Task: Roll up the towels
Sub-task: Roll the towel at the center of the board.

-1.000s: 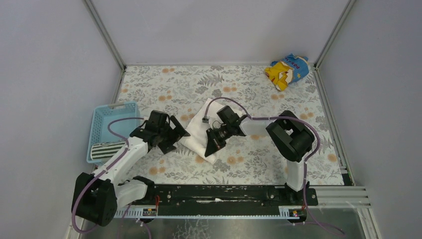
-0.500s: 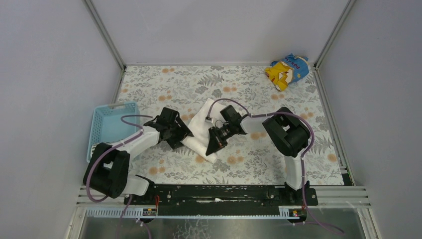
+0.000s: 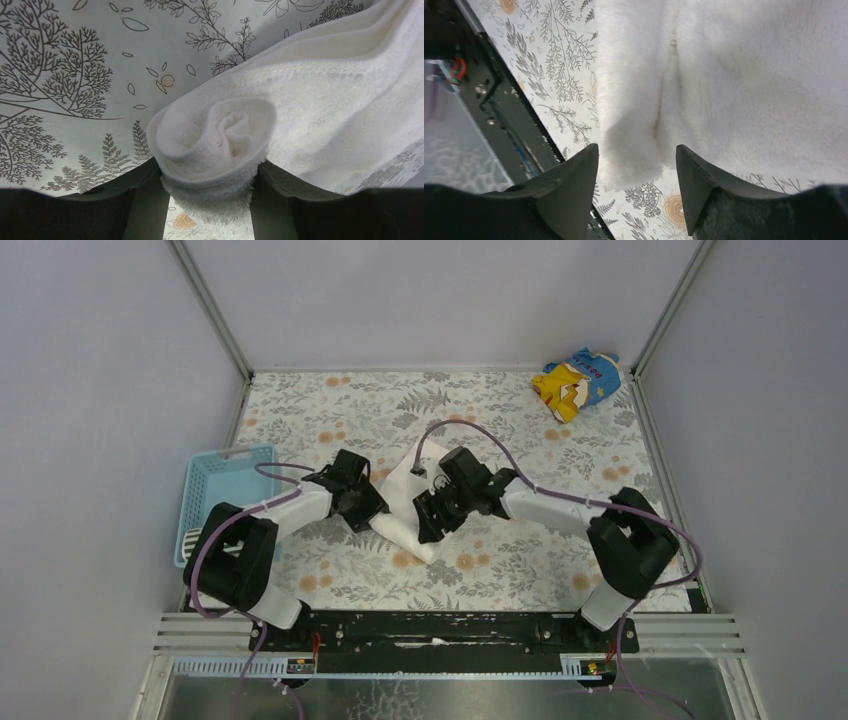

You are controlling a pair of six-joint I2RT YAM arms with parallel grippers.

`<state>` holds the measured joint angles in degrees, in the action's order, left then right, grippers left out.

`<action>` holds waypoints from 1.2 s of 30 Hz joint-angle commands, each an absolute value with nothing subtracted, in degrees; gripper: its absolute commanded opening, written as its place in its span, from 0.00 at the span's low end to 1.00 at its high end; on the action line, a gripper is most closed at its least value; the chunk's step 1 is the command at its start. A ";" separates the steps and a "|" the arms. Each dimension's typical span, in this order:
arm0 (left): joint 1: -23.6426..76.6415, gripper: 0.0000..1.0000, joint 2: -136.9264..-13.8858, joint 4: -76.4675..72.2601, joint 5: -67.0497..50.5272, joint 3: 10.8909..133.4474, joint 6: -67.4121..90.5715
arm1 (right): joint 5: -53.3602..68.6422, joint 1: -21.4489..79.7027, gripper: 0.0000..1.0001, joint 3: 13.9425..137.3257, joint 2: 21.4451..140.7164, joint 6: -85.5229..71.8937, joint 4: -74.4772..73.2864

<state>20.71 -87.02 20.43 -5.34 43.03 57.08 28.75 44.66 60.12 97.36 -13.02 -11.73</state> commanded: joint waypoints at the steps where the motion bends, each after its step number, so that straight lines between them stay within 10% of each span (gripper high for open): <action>1: 21.08 0.51 -89.83 22.37 0.17 43.65 54.86 | 5.59 52.22 0.67 59.55 89.94 -5.57 -15.34; 13: 21.29 0.52 -91.89 23.84 0.04 45.18 53.78 | -16.16 71.38 0.69 60.51 90.93 5.31 -11.19; 30: 21.27 0.56 -92.69 25.18 0.10 46.70 53.22 | -26.40 73.08 0.67 59.48 104.29 7.19 -11.25; 36: 21.22 0.64 -90.79 27.07 1.03 48.82 52.87 | -25.31 73.00 0.51 60.69 108.54 5.45 -13.60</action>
